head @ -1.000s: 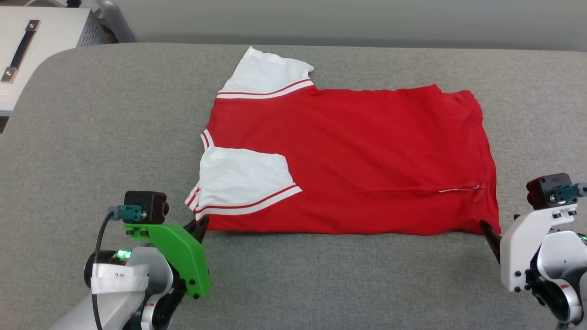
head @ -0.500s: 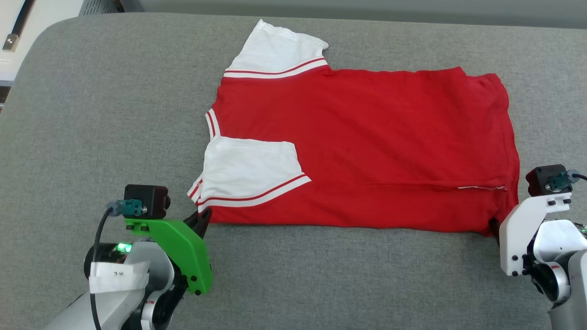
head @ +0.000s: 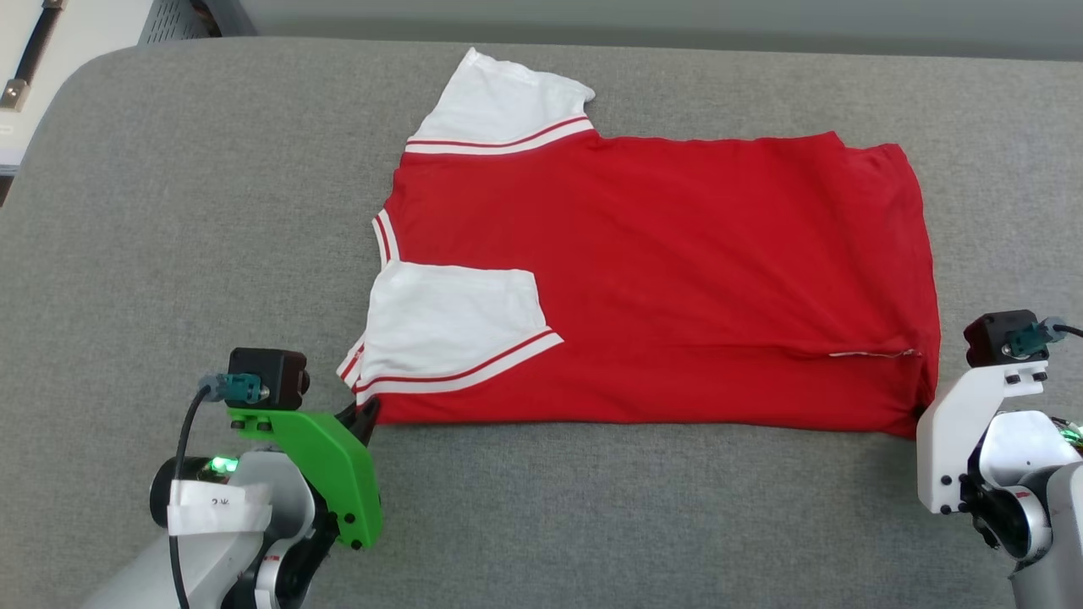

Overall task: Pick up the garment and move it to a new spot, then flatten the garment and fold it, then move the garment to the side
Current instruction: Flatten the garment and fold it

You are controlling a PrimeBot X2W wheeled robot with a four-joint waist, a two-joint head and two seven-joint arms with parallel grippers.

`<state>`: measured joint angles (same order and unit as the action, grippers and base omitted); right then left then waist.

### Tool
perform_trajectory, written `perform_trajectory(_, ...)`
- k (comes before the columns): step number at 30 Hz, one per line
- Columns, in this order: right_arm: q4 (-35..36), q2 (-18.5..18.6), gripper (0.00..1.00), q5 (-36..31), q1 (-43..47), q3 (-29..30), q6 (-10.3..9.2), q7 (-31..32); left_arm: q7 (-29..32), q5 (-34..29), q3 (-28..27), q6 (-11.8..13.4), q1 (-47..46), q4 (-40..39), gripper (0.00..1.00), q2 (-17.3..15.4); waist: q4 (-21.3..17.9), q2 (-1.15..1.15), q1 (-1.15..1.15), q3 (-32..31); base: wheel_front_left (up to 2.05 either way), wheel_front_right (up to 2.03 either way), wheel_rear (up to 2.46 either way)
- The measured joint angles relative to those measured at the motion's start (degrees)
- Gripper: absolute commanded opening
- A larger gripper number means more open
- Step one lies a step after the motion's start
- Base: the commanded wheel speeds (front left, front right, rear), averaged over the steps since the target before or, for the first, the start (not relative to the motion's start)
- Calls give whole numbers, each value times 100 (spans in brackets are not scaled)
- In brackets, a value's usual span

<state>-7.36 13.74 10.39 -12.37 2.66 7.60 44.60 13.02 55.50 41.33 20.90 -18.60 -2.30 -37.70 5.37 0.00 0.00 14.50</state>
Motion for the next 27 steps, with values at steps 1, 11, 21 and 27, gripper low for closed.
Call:
perform_trajectory(1,4,25,0,1,1,14,0,-5,15,5,10,-4,2,19,0,-2,-10,0,0,-37,0,0,0)
perform_trajectory(11,365,198,0,322,452,185,0,63,346,200,137,-33,268,107,0,-100,-87,0,0,-490,0,0,0)
perform_trajectory(21,1228,213,0,542,1387,555,-1,398,593,396,407,10,764,-59,0,-175,-127,0,0,-803,0,0,0)
perform_trajectory(27,1348,-81,0,548,1724,673,-1,365,584,403,498,-53,816,200,0,-44,-140,0,0,-745,0,0,0)
